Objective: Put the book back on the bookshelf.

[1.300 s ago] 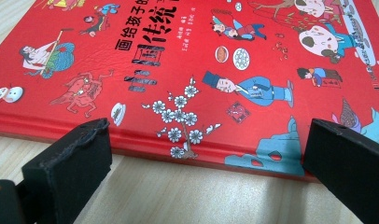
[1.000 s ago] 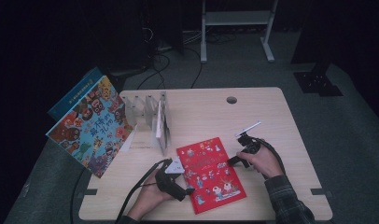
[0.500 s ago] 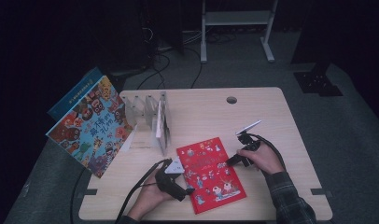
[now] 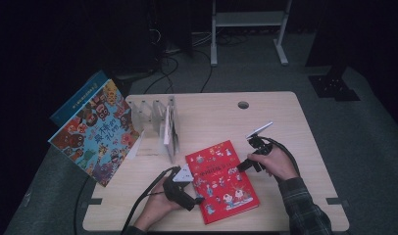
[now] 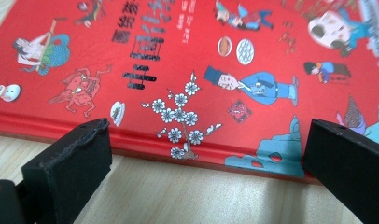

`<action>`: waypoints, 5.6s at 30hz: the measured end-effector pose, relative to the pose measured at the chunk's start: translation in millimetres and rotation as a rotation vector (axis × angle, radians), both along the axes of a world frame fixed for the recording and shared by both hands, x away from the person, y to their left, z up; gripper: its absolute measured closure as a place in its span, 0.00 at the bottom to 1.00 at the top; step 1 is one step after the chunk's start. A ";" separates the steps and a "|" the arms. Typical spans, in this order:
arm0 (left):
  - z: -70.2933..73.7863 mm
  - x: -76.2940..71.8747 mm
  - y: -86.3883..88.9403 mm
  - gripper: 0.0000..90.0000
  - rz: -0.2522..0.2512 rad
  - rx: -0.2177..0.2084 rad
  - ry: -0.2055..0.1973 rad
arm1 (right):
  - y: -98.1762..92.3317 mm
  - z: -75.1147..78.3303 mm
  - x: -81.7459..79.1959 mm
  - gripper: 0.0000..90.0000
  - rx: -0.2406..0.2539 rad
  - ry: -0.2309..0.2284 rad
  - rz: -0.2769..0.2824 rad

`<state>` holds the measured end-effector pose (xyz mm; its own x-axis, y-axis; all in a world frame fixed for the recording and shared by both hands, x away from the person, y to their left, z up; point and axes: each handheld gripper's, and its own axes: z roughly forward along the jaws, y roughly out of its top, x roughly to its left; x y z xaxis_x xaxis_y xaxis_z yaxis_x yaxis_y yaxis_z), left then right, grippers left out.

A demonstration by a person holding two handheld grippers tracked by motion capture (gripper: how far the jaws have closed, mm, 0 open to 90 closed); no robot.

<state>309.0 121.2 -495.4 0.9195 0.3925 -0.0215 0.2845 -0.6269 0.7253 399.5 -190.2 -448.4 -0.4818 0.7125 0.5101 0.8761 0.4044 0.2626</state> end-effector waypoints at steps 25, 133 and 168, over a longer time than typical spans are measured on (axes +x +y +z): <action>-1.7 2.2 3.2 0.00 0.000 -0.036 0.028 | 83.4 67.2 2.1 0.87 -0.004 0.018 0.151; 131.1 48.0 51.7 0.84 -0.221 -0.656 0.028 | 19.0 62.7 -64.5 0.87 0.448 -0.565 0.344; 172.0 27.0 77.8 0.88 0.001 -0.508 -0.059 | -71.2 -18.9 -50.1 0.32 -0.113 -0.667 -0.141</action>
<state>336.0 199.0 -323.4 0.9246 0.3469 -0.1574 0.2339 -0.1908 0.9534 349.4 -261.4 -467.3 -0.5657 0.8228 0.0556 0.5881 0.3553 0.7265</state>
